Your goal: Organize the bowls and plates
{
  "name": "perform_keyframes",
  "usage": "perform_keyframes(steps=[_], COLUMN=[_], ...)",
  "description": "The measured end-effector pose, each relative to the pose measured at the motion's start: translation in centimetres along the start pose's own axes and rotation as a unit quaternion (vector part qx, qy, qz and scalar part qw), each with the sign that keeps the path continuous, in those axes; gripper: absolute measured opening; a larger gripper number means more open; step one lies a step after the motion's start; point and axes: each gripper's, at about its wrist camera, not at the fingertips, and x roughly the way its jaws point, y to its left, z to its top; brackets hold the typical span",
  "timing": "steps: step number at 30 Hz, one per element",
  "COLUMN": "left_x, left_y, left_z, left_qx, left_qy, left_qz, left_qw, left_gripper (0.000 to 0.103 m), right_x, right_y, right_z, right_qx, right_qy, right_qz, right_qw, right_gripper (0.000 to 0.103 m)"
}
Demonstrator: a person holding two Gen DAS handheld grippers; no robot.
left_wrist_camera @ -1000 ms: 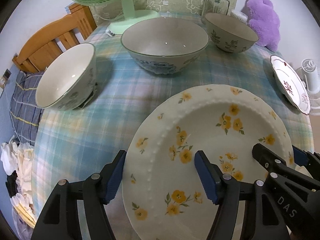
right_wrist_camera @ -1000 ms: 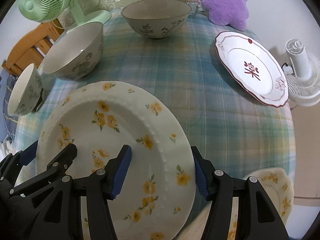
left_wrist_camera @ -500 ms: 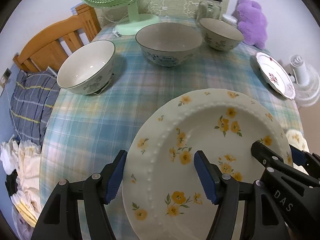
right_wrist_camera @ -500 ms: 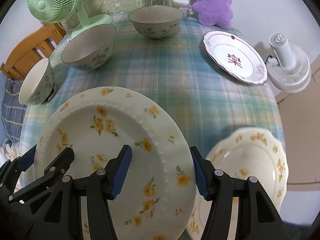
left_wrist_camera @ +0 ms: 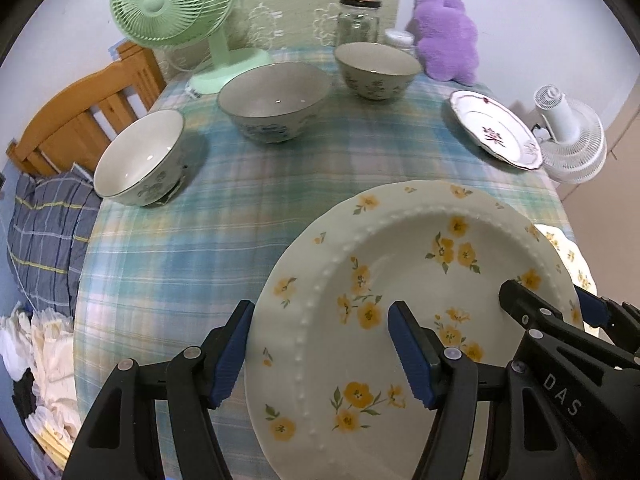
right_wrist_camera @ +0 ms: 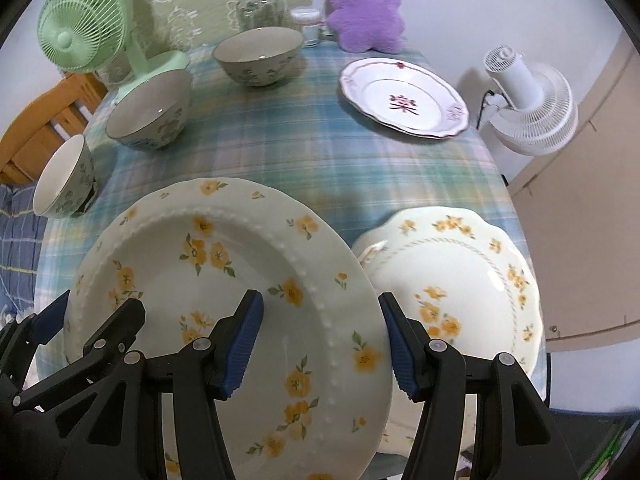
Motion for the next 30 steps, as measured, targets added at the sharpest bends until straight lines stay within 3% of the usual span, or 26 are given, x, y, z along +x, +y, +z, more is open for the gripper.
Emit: perform_keyframes(steps=[7,30], left_x=[-0.2,2.7], left_y=[-3.6,-16.6], left_z=[-0.4,-0.9], left_qx=[-0.009,-0.012], left_qy=[0.000,0.045], left_qz=[0.015,-0.003], left_qw=[0.9999,0.9989], left_gripper=[0.068,0.068], right_x=[-0.2,2.3], right_y=[-3.4,-16.6], right_z=[-0.4,0.0], right_qx=[0.001,-0.008], right_qy=[0.002,0.029], right_qz=[0.008,-0.013], right_qw=[1.000,0.999], right_gripper=[0.063,0.062])
